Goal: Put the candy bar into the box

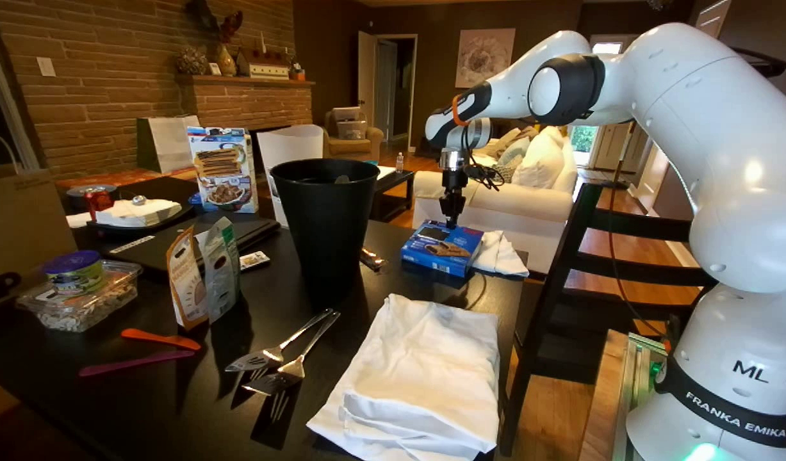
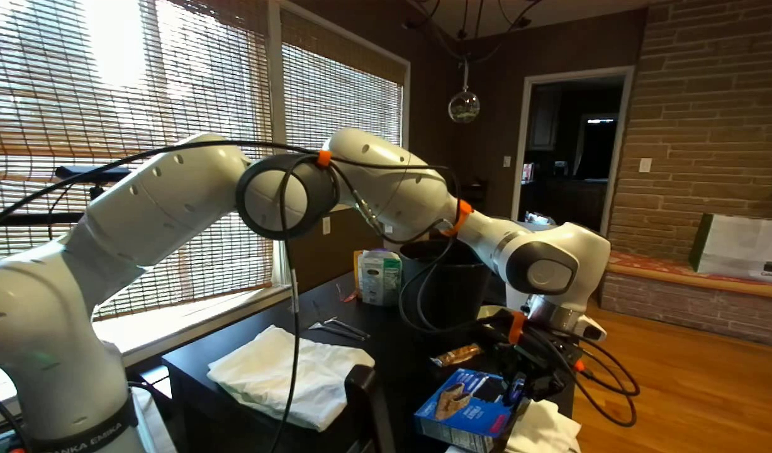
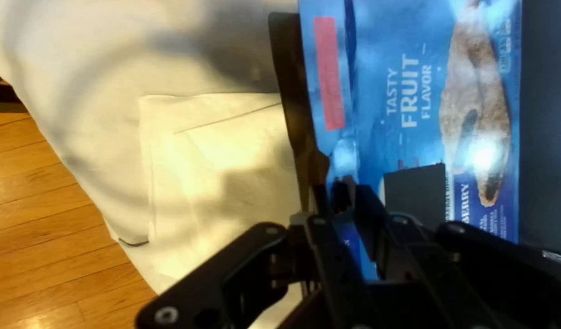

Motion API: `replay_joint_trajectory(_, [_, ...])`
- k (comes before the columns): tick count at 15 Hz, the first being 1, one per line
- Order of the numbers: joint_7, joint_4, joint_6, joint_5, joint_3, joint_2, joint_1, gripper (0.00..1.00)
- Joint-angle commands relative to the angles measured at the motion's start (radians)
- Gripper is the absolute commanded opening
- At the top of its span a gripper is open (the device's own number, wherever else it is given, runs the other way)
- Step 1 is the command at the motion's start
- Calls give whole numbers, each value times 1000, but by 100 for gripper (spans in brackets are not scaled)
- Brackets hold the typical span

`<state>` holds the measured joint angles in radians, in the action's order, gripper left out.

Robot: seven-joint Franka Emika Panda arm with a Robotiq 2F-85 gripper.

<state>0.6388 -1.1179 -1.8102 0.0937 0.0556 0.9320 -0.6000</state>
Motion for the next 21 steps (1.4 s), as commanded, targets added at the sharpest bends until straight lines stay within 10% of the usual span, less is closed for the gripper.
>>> replay_joint_trajectory(1, [22,63,42,23,-18,30,-21,0])
replay_joint_trajectory(21, [7,-45,41,-62,12,-105,66,0])
